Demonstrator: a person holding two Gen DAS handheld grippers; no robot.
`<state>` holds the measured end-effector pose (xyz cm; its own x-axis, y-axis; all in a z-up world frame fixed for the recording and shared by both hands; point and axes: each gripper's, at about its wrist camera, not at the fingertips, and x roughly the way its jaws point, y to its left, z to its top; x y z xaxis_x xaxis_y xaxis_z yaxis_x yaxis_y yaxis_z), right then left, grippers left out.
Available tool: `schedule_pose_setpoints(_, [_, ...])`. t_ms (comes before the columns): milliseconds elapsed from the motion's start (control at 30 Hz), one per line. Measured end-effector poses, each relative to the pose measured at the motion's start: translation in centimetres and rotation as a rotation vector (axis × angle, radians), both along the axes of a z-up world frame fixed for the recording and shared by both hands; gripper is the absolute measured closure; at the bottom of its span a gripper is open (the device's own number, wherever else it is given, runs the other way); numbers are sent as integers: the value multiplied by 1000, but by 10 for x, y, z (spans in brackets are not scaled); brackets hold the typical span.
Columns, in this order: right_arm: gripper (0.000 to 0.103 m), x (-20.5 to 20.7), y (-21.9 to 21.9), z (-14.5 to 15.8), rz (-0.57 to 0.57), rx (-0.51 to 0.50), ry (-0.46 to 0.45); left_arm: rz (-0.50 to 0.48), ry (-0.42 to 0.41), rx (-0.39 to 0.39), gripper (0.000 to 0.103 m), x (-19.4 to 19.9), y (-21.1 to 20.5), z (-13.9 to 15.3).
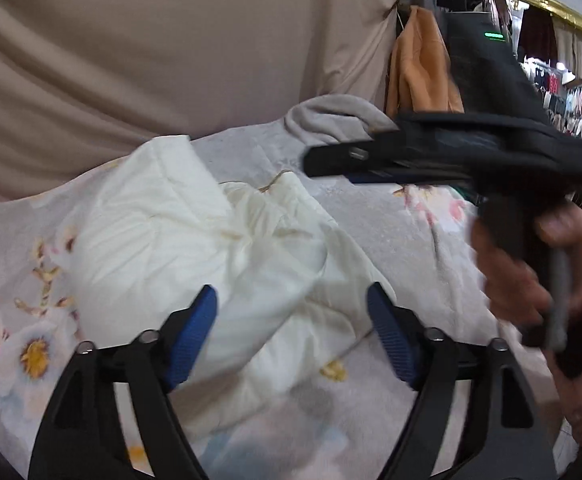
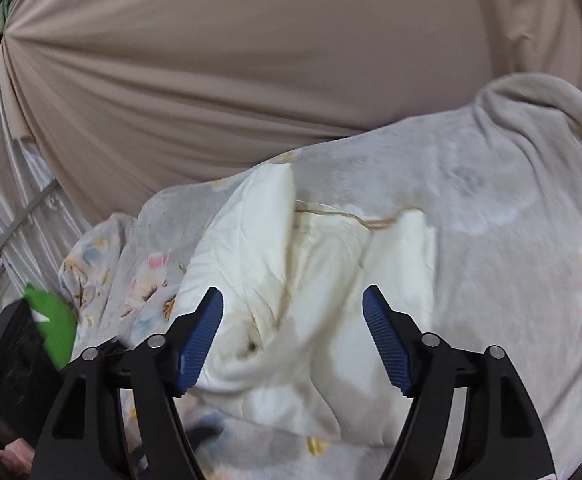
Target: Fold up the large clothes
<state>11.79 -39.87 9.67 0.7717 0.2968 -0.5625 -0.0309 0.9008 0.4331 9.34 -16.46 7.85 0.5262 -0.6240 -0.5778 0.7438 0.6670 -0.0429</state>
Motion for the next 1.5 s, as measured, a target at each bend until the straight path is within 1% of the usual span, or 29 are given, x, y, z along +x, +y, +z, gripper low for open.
schedule_pose_setpoints(33, [30, 13, 7, 2, 20, -8, 14, 29, -7, -4, 19, -3, 16, 3])
schedule_pose_setpoints(67, [28, 25, 14, 1, 39, -8, 32, 57, -16, 5, 19, -4, 29, 4])
schedule_pose_setpoints(133, [28, 50, 30, -5, 91, 0, 91, 126, -21, 44, 18, 0, 50, 1])
schedule_pose_setpoints(233, [28, 76, 53, -22, 138, -1, 173, 179, 15, 108, 18, 14, 66, -18])
schedule_pose_setpoints(267, [29, 80, 61, -29, 143, -9, 195, 181, 26, 129, 18, 18, 67, -25])
schedule_pose_setpoints(300, [44, 79, 68, -34, 151, -20, 207, 183, 41, 156, 18, 22, 66, -37])
schedule_pose_setpoints(333, [69, 80, 73, -38, 157, -30, 212, 184, 49, 171, 18, 25, 63, -45])
schedule_pose_setpoints(400, [88, 74, 73, -34, 162, -16, 183, 189, 62, 183, 18, 29, 61, -57])
schedule_pose_setpoints(433, [91, 66, 69, -26, 161, -3, 144, 192, 67, 182, 19, 32, 59, -61])
schedule_pose_setpoints(500, [93, 43, 59, -6, 143, -13, 53, 197, 71, 165, 20, 37, 54, -63])
schedule_pose_setpoints(567, [93, 19, 41, 5, 104, -18, -7, 196, 75, 143, 19, 39, 51, -63])
schedule_pose_setpoints(600, [93, 8, 28, 2, 78, -20, -16, 188, 87, 130, 19, 42, 48, -63])
schedule_pose_setpoints(633, [93, 4, 18, -6, 51, -28, -2, 185, 103, 122, 19, 47, 44, -65])
schedule_pose_setpoints(700, [93, 4, -4, -42, -12, -28, 82, 183, 122, 139, 20, 55, 33, -75])
schedule_pose_setpoints(733, [93, 5, -14, -64, -37, -20, 114, 197, 124, 157, 24, 58, 30, -80])
schedule_pose_setpoints(767, [92, 5, -20, -79, -48, -7, 122, 203, 138, 170, 25, 61, 27, -86])
schedule_pose_setpoints(800, [91, 4, -27, -95, -57, 28, 126, 201, 165, 162, 25, 64, 28, -89])
schedule_pose_setpoints(833, [91, 2, -32, -105, -58, 63, 124, 201, 204, 142, 25, 65, 32, -89])
schedule_pose_setpoints(867, [91, 1, -34, -112, -56, 83, 112, 197, 224, 132, 26, 65, 36, -86])
schedule_pose_setpoints(900, [91, 1, -33, -113, -52, 83, 103, 197, 222, 127, 26, 63, 40, -82])
schedule_pose_setpoints(1067, [85, -1, -30, -106, -33, 81, 85, 202, 128, 108, 26, 39, 62, -38])
schedule_pose_setpoints(1167, [78, -7, -32, -93, -40, 105, 78, 223, 64, 84, 25, 34, 65, -17])
schedule_pose_setpoints(1233, [71, -15, -28, -80, -55, 73, 65, 229, 39, 71, 24, 36, 62, -7])
schedule_pose_setpoints(1267, [68, -21, -25, -73, -58, 61, 56, 237, 31, 70, 24, 37, 60, -4])
schedule_pose_setpoints(1300, [59, -25, -24, -68, -59, 59, 50, 244, 26, 72, 24, 39, 57, -3])
schedule_pose_setpoints(1333, [52, -32, -22, -64, -60, 58, 48, 247, 24, 76, 24, 41, 53, -2])
schedule_pose_setpoints(1433, [43, -54, -18, -61, -80, 53, 56, 258, 43, 91, 24, 45, 45, -6])
schedule_pose_setpoints(1500, [41, -64, -21, -66, -93, 83, 79, 269, 59, 96, 24, 47, 42, -10])
